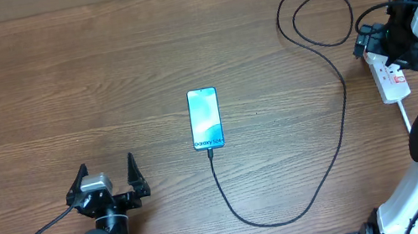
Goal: Plug charger to phone and switch on socket
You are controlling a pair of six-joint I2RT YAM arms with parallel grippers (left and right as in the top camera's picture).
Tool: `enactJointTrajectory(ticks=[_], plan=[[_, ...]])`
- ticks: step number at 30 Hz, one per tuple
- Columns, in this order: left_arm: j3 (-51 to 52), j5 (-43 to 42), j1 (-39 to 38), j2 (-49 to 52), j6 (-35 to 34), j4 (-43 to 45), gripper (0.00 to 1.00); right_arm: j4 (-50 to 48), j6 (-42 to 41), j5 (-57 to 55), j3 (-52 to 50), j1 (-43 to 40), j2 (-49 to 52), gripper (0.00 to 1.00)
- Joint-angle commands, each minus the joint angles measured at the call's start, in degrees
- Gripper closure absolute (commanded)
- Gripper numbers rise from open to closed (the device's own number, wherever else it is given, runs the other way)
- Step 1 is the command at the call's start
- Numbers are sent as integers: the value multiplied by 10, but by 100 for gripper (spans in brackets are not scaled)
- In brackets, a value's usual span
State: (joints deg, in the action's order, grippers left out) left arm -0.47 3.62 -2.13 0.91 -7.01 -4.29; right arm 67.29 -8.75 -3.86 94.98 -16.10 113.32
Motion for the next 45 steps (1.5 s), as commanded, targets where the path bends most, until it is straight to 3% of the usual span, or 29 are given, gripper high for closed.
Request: enactJointTrajectory(ticks=[1,20,34,45], plan=[[2,-5,3,-7,12,0,0,-1,3,-6,6,-1,-9,0],[2,-5,3,-7,12,0,0,-2,3,-6,6,-1,-16,0],[2,-5,3,-7,12,0,0,-1,3,-6,6,11,-257,0],[2,-5,3,-7,12,0,1,-1,3,-6,-19,50,-339,0]])
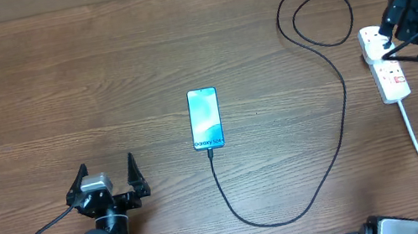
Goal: Plug charger to phone and switch on socket
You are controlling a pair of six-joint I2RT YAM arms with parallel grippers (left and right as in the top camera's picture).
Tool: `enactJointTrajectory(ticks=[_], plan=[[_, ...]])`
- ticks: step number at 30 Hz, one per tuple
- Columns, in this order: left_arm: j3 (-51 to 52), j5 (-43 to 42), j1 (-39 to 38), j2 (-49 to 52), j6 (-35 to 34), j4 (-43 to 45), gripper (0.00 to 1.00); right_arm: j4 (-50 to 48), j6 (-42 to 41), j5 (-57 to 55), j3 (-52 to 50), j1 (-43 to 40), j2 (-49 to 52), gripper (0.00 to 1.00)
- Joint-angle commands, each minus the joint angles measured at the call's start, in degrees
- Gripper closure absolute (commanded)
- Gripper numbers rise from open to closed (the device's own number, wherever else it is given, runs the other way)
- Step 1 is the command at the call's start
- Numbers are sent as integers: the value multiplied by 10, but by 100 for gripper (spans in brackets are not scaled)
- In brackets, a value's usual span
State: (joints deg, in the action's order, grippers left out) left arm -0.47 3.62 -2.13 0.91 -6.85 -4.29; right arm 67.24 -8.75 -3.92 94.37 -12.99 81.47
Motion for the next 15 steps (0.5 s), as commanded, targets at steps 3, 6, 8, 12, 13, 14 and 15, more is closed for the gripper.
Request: enactJointTrajectory(ticks=[3,6,8,12,13,14,15], plan=[[2,-5,3,-7,11,0,0,-1,3,-5,-39,51,-27,0],[2,-5,3,-7,11,0,1,-3,3,-12,-72,78,-34,0],[2,-5,3,-7,11,0,0,-46,3,-36,-99,87,-37,0],[2,-5,3,-7,11,0,1,-106,3,-16,-185,92,-38,0],[2,-5,3,-7,11,0,0,-126,3,-8,-211,92,-38,0],[2,-5,3,-7,11,0,1,-149,3,1,-238,92,-38,0],[2,-5,3,-7,11,0,0,-173,3,10,-265,92,-37,0]])
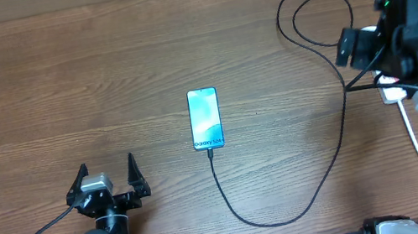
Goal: Plug charger to phone and switch on socket
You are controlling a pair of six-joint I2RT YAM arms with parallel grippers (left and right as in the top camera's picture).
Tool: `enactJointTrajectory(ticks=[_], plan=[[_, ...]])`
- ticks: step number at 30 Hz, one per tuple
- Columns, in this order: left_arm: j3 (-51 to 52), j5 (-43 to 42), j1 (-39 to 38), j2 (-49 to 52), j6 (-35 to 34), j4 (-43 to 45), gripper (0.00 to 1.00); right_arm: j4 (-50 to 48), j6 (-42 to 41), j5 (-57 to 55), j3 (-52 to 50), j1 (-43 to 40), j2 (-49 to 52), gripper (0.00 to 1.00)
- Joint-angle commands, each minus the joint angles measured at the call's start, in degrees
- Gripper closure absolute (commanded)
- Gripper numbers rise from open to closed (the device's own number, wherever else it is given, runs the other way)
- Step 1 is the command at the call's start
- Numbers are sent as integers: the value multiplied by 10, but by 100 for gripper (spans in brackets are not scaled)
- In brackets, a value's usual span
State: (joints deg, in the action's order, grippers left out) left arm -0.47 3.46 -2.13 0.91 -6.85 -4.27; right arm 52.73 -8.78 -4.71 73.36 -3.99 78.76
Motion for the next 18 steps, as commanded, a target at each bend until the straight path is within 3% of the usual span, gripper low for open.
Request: enactJointTrajectory(ticks=[1,8,18], plan=[[2,-3,3,-7,11,0,0,-55,3,27,-82,2,-10,0],[2,-3,3,-7,11,0,1,-264,3,96,-265,2,-10,0],[2,-3,3,-7,11,0,0,-426,-2,109,-440,2,-10,0]])
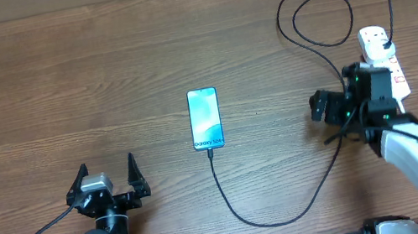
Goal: Plug charger to phone and switch on socket
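The phone (205,118) lies face up mid-table with its screen lit. The black charger cable (233,206) is plugged into its bottom end, curves right and loops up to a black plug (379,40) in the white socket strip (372,36) at the right edge. My right gripper (320,107) hovers left of the strip, over the cable, and its jaws are too dark to read. The right arm hides the strip's lower part and its switch. My left gripper (108,178) rests open near the front left, far from the phone.
The strip's white lead disappears under the right arm toward the front right. The cable makes a double loop (320,17) at the back right. The rest is bare wooden tabletop (57,74).
My right gripper has moved left and toward the front, from beside the strip's upper end to over the cable left of it. The phone, cable and left arm are unchanged.
My right gripper was first down on the socket strip near its switch. Then it was lifted off to the right of the strip, then above its left side, and now it is lower and left of it. The phone stayed plugged in and lit throughout.
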You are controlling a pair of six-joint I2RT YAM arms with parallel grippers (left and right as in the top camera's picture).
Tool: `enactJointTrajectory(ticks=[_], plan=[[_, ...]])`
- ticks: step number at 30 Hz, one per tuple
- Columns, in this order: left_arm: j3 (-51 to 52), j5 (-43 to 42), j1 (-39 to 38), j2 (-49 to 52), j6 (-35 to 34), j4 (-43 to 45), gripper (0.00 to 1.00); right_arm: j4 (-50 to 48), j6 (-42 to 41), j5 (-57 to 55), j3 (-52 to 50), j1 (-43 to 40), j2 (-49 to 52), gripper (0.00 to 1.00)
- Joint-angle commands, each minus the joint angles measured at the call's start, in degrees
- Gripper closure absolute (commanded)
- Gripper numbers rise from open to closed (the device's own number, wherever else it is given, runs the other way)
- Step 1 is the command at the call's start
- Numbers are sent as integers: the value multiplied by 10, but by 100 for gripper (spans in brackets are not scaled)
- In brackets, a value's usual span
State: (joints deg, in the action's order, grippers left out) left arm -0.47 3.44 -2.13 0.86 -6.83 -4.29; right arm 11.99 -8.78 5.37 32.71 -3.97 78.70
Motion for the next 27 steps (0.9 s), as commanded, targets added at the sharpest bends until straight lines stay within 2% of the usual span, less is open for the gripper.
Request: enactJointTrajectory(ticks=[1,8,21,27], plan=[[2,-3,3,-6,10,0,0,-28,-2,10,-47,2,-10,0],[2,-3,3,-6,11,0,0,-109,-2,38,-129,2,-10,0],[2,-3,3,-6,11,0,0,-316,-58,54,-271,2,-39,0],[2,-3,3,-6,10,0,0,-338,-64,55,-309,2,-88,0]])
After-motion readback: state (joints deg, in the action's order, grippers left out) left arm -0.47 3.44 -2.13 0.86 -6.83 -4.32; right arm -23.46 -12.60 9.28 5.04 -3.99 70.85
